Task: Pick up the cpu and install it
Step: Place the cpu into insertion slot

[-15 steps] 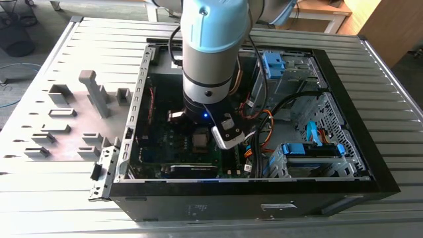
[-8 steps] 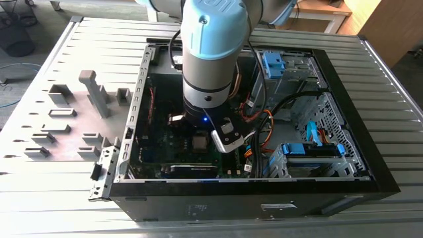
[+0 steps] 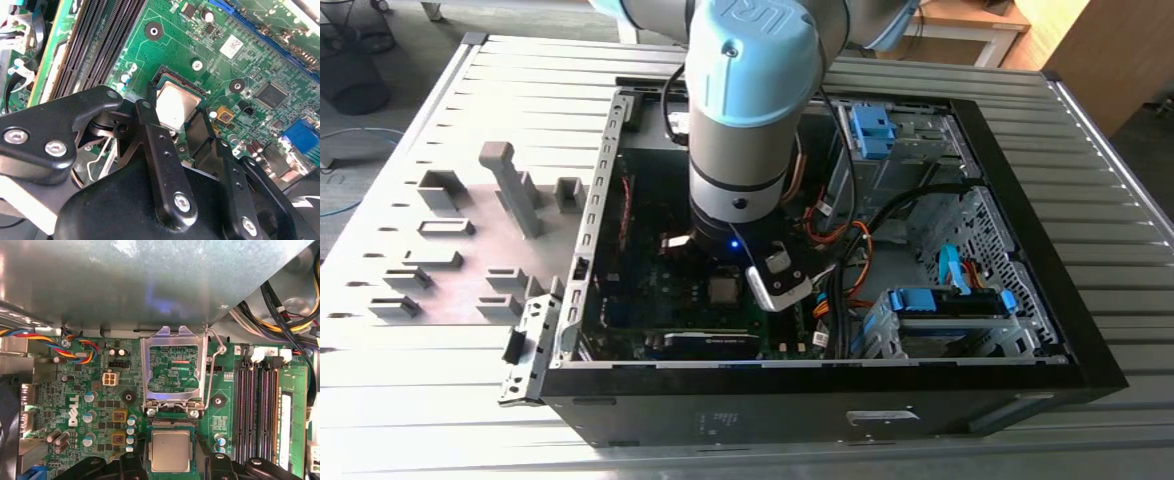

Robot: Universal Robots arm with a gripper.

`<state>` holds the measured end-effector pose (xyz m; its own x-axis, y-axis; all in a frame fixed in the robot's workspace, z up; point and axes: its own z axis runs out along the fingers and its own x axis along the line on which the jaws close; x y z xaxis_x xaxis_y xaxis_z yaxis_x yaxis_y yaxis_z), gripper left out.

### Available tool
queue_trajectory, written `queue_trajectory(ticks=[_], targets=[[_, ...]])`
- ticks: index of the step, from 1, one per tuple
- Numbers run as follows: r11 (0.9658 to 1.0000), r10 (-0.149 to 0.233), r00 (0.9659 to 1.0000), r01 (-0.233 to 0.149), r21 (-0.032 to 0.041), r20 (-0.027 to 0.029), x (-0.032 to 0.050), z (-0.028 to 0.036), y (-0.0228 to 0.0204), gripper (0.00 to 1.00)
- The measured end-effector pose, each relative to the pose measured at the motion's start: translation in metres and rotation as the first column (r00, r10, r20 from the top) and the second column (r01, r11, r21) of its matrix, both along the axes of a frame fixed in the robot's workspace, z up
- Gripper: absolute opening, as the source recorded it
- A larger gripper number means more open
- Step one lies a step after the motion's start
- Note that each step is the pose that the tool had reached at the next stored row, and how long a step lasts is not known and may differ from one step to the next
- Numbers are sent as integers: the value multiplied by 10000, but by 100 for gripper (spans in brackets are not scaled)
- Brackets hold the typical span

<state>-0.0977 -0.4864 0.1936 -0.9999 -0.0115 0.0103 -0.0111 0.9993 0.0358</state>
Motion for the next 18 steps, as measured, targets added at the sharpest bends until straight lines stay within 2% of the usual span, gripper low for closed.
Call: queue_trajectory(ticks=[9,18], targets=[[10000,-74,10000,74,0,0,8,-36,-2,47],[10000,-78,10000,78,-1,0,8,-45,-2,47]])
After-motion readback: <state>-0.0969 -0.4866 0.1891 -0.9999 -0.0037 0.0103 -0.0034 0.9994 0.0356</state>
